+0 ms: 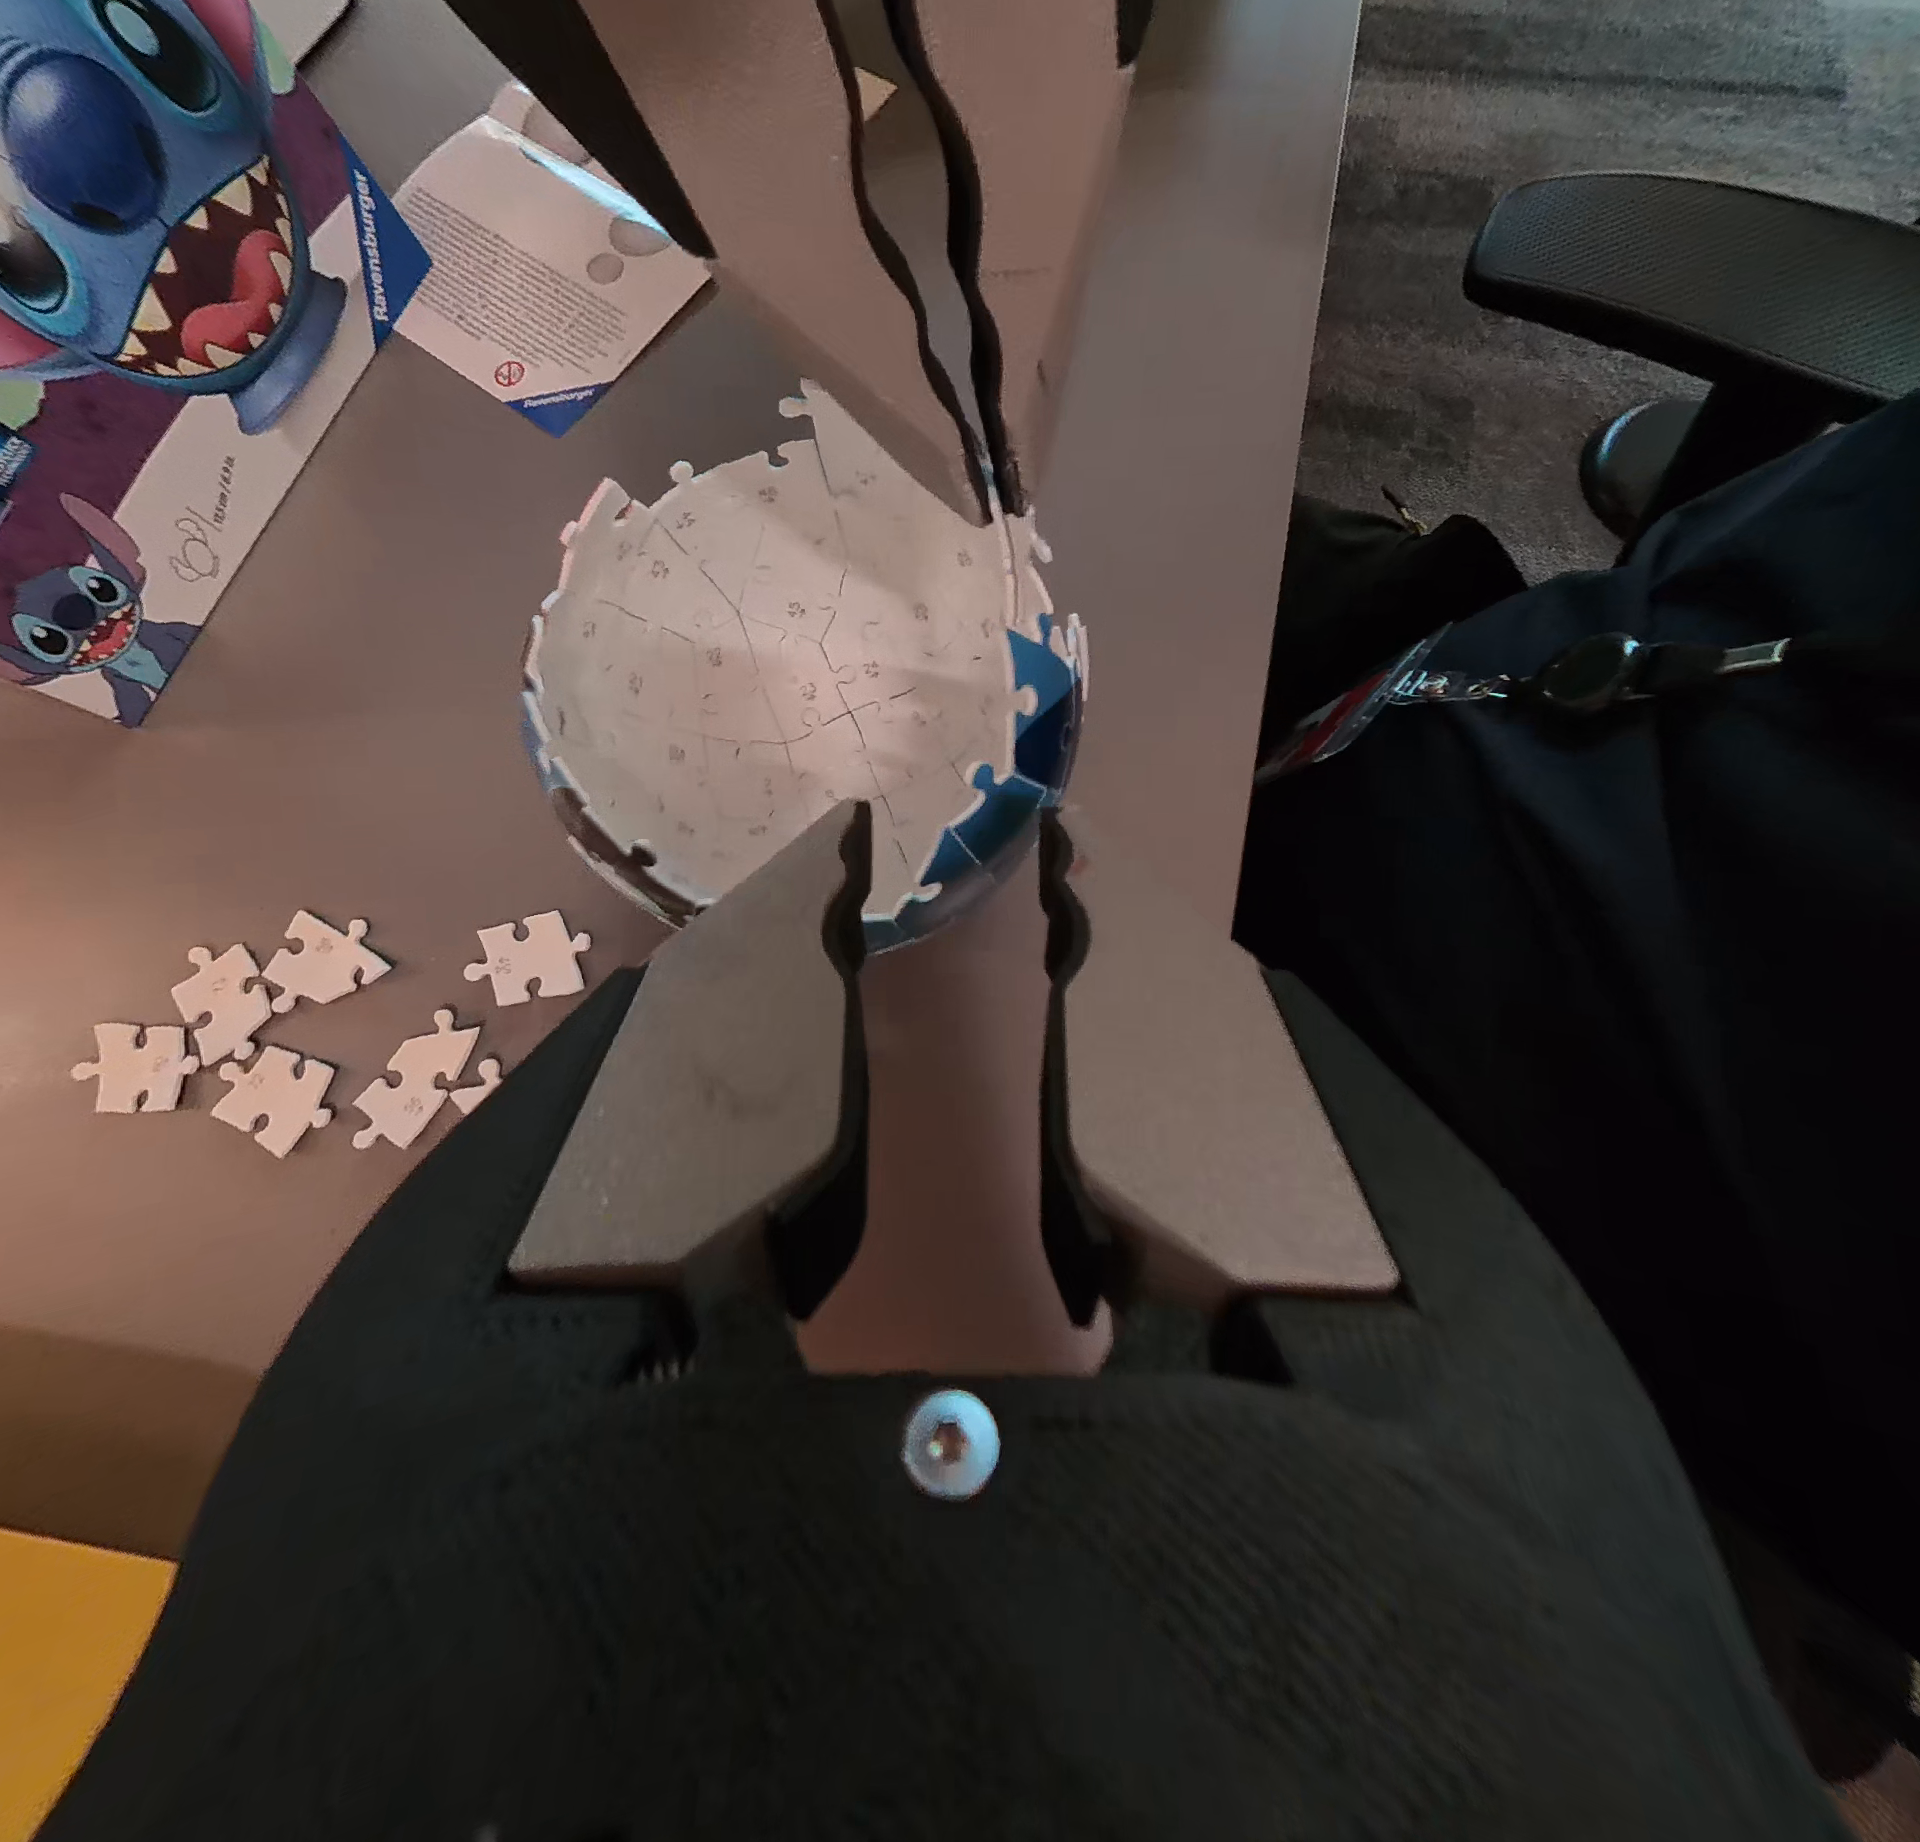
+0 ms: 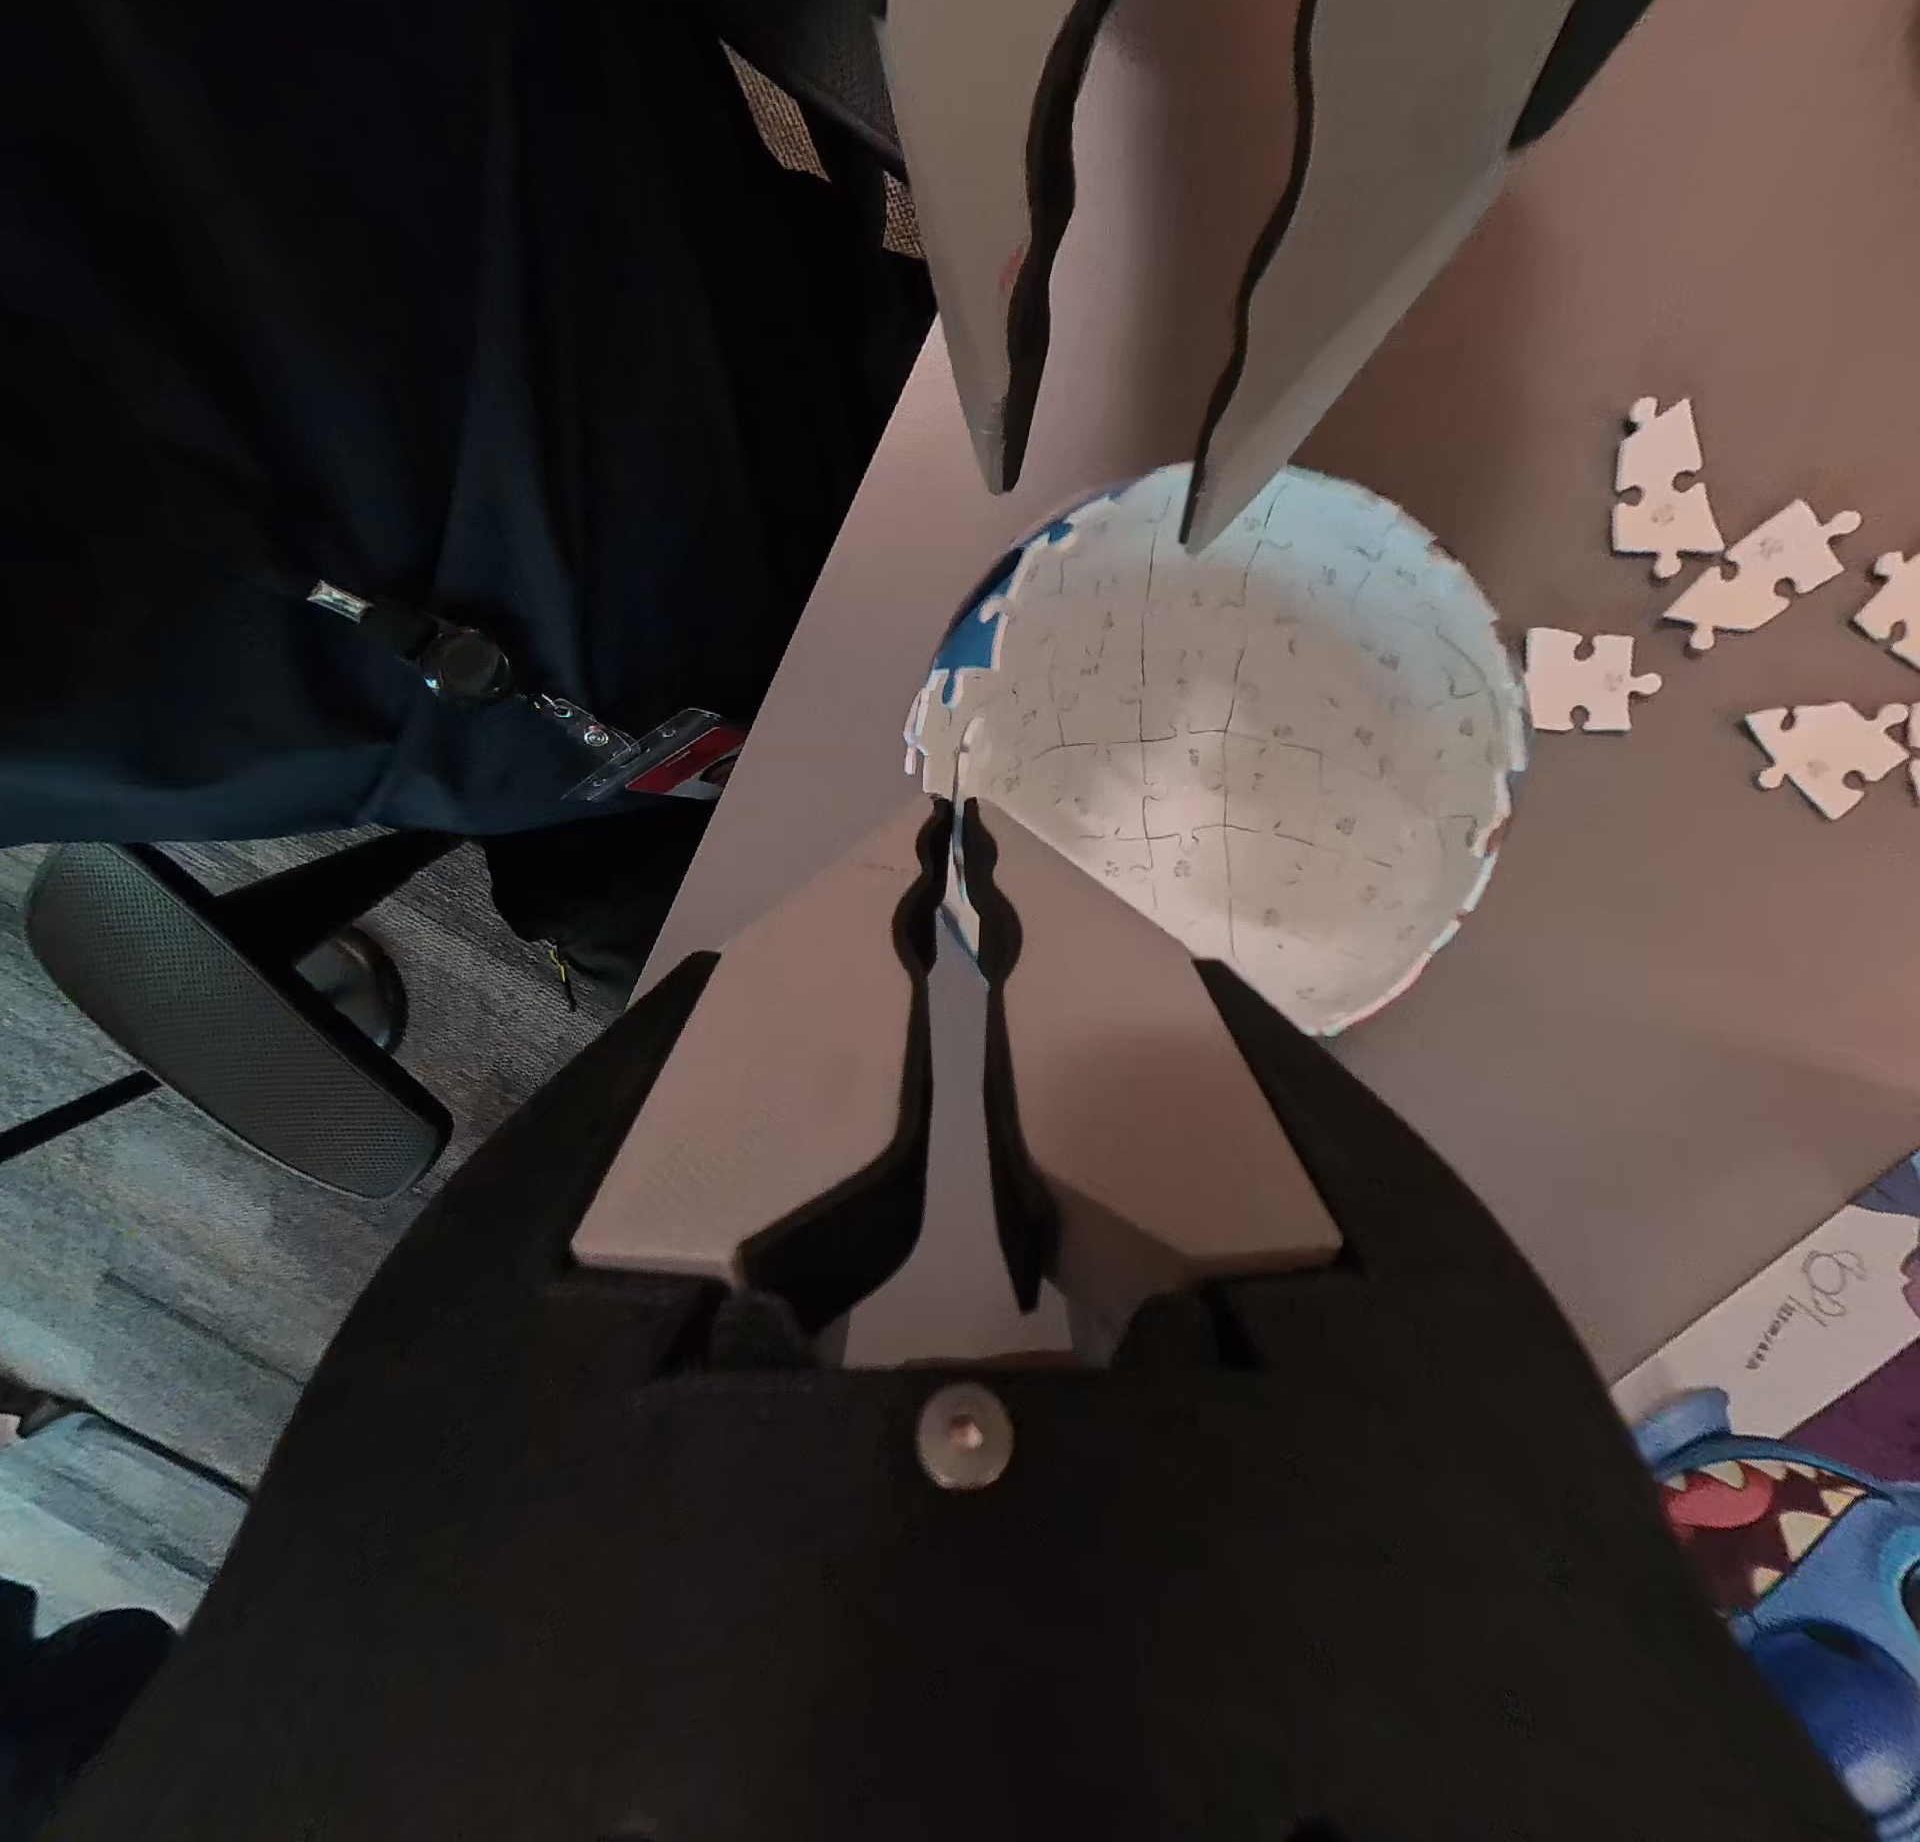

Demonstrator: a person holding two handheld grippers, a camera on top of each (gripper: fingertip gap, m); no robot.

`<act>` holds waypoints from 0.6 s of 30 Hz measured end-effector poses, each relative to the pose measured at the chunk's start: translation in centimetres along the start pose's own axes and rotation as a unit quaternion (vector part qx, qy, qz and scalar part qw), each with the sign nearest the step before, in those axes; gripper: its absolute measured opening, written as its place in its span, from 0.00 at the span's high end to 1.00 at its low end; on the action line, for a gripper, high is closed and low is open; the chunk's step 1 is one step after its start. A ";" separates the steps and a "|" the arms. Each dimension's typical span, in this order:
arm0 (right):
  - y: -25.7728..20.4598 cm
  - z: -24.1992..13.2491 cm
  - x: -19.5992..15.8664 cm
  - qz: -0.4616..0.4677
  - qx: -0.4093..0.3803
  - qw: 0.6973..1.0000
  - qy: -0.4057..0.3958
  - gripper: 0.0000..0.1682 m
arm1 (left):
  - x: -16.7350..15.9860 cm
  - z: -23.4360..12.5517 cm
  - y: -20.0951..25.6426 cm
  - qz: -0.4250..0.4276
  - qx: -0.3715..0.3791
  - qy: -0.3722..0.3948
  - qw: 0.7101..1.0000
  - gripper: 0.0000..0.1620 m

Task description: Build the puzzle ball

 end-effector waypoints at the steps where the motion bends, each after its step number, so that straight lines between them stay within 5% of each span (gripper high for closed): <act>1: 0.0 0.1 0.0 0.005 0.001 1.000 0.000 1.00 | 0.1 -0.1 0.0 0.001 0.003 0.003 1.000 0.82; 12: 0.3 -1.0 0.3 0.043 -0.081 0.996 -0.021 1.00 | 0.6 -1.4 -0.1 0.000 0.039 0.022 0.999 0.78; 16: -1.0 -3.9 0.5 0.036 -0.197 0.976 0.086 1.00 | 0.9 -3.3 -0.7 -0.001 0.068 0.068 0.995 0.77; 18: -1.7 -5.8 -0.3 0.053 -0.281 0.943 0.169 1.00 | 1.0 -3.9 -1.8 -0.008 0.095 0.091 0.991 0.74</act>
Point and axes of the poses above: each gripper's, where its closed fingertips meet, z out along the fingers, x out of its top, y = z × x across the jaws, the point moved 7 cm from there along -z, back along the fingers, and after that the axes turned 2 degrees about -y, right-handed, at the moved point
